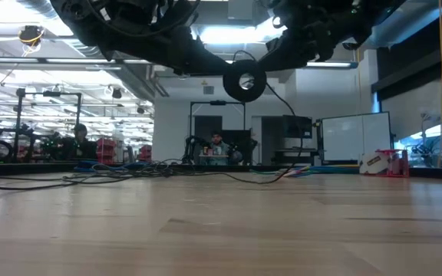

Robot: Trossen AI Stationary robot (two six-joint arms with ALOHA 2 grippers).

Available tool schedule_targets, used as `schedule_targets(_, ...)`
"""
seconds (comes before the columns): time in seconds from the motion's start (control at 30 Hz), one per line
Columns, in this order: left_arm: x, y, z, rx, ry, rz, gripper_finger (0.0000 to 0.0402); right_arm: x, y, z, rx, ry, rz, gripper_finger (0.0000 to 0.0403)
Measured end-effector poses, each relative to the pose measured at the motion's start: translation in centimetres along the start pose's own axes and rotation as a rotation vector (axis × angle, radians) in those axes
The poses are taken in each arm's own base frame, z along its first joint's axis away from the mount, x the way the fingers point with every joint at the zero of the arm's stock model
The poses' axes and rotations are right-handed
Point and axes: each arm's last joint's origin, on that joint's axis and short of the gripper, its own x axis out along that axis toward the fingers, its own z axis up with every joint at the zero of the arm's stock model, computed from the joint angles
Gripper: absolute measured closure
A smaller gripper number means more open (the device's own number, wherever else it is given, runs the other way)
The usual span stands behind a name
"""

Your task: Coiling cords

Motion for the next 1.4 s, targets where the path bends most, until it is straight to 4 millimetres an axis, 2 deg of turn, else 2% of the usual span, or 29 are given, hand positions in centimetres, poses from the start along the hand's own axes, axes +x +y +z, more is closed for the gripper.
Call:
schedule_targets(0.4,0.0,-0.1,-0.3,0.038,0.027,-0.024,0.0393,0.3,-0.2,0.1,-0.004,-0.027,-0.017,0.0395)
schedule_targets(0.77,0.2,0.1,0.1,0.068,0.038,0.01,0.0399,0.3,-0.3,0.2,-0.002,-0.023,-0.036,0.0385)
schedule_targets(1.0,0.4,0.9,1.2,0.13,0.039,0.093,0.04,-1.9,-1.7,3.5,-0.02,0.048,-0.17,0.0293)
schedule_targets(1.13,0.6,1.9,2.8,0.178,0.05,0.274,0.04,-4.7,-1.9,6.3,-0.012,0.173,-0.249,0.025)
schedule_targets(1.23,0.6,3.0,4.4,0.196,0.038,0.423,0.04,-6.3,-1.0,7.6,0.067,0.232,-0.271,0.0237)
schedule_targets(1.4,0.6,4.8,6.5,0.218,0.001,0.49,0.04,-5.8,1.5,7.6,0.16,0.246,-0.205,0.0233)
